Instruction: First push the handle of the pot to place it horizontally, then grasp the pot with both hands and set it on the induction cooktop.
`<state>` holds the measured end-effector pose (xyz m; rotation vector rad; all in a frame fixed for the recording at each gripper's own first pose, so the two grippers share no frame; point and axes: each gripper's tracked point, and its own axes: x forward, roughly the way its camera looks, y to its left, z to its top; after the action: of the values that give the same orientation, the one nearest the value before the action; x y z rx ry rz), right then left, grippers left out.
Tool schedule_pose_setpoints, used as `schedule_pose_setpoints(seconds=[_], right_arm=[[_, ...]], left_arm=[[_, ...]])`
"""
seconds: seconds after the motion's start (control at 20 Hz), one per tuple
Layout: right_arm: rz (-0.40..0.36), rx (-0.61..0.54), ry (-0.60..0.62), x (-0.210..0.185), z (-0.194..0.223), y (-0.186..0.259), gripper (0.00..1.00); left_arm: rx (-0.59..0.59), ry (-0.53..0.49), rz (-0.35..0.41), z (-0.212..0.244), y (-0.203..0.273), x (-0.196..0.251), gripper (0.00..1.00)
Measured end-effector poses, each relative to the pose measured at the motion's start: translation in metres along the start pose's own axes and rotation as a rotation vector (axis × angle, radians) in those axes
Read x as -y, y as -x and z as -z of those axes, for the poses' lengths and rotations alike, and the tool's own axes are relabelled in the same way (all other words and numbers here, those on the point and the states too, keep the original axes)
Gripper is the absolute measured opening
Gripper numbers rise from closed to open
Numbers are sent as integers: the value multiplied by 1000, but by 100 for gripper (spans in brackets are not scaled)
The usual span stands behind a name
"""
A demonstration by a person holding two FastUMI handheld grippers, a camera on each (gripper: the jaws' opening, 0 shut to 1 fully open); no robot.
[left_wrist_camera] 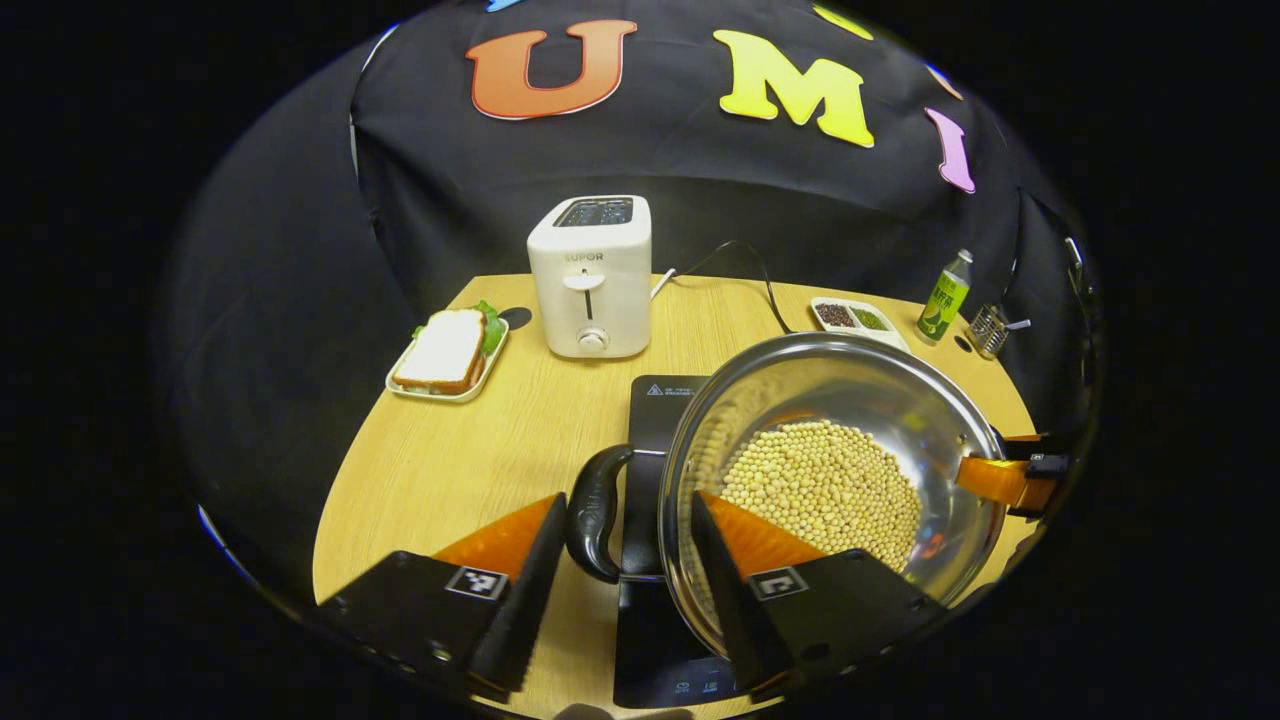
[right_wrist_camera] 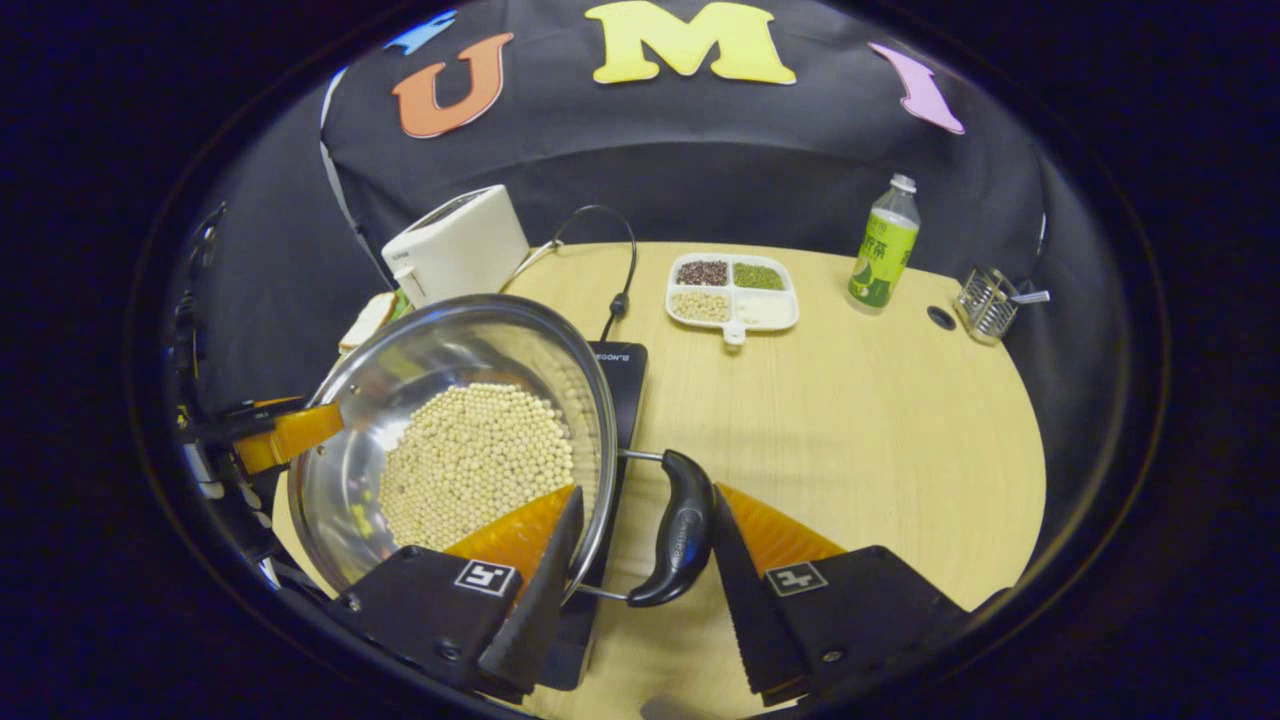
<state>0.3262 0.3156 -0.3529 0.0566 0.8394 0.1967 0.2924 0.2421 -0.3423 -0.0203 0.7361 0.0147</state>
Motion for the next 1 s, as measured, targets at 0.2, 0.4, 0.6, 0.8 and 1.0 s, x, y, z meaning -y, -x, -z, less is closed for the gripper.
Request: schedule_pose_setpoints(seconds=[0.2,0.4,0.6,0.8,1.0], right_arm=[[25,76,49,4,-16,9,77],[18,119,74,1,-21,26,77],[8,155,82,-2,-24,42,77],[-3,202,94,-4,-29,70,77],[-8,274,107,3,-40,110,79]], left_arm=[[55,44,-57,-6,10,-8,95],[92,53,-70,-11,25,-9,96],[130,46,-91,-18,41,-11,96],[186,34,-103,-28,68,-4,95],[267,21,-93,-47,107,18,96]])
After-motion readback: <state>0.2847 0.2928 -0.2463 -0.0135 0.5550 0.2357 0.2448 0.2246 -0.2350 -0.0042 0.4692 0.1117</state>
